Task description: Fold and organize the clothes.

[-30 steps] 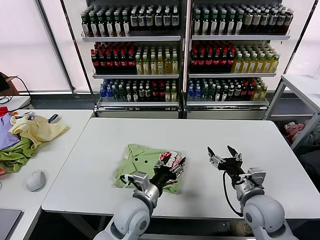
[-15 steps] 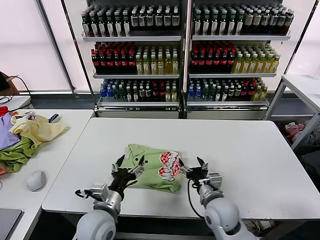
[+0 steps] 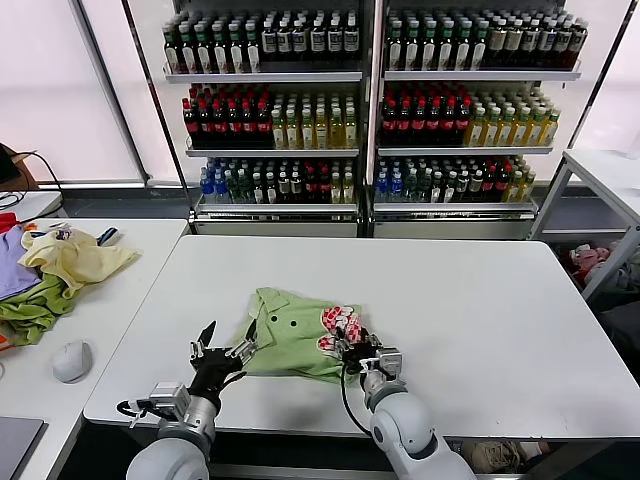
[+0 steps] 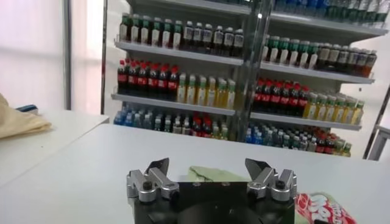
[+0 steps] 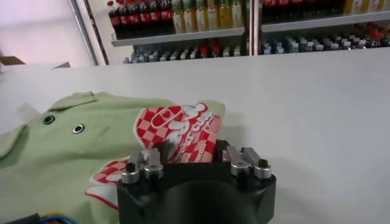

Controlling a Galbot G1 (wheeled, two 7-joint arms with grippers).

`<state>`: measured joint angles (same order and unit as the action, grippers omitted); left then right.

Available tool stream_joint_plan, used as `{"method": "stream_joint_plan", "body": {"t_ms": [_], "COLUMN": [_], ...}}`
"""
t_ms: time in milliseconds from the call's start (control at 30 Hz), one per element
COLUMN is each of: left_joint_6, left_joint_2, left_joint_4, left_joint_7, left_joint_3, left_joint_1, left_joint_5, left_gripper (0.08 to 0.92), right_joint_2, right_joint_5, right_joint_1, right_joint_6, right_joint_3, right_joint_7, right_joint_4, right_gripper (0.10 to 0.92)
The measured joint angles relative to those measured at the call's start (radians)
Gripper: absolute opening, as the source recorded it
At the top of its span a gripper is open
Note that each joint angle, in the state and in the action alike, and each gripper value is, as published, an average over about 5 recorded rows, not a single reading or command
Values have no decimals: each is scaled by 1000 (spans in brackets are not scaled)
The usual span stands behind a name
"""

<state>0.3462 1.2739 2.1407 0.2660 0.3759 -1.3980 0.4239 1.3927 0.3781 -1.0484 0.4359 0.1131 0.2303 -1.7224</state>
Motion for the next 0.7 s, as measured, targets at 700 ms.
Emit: {"method": "stream_joint_plan", "body": {"t_ms": [700], "left_joint_6": [-7], "left_joint_2": [8], "left_joint_4": [24], "left_joint_7": [-7], "left_joint_3": [2], "left_joint_1": [-51], "left_joint_5": [-38], "left_gripper": [823], "right_joint_2": [-166], "right_joint_5": [-122], "right_joint_1": [167], "right_joint_6": [-71], "right_joint_3": [138], "right_joint_7": [-168], "right_joint_4": [136], "right_gripper": [251]}}
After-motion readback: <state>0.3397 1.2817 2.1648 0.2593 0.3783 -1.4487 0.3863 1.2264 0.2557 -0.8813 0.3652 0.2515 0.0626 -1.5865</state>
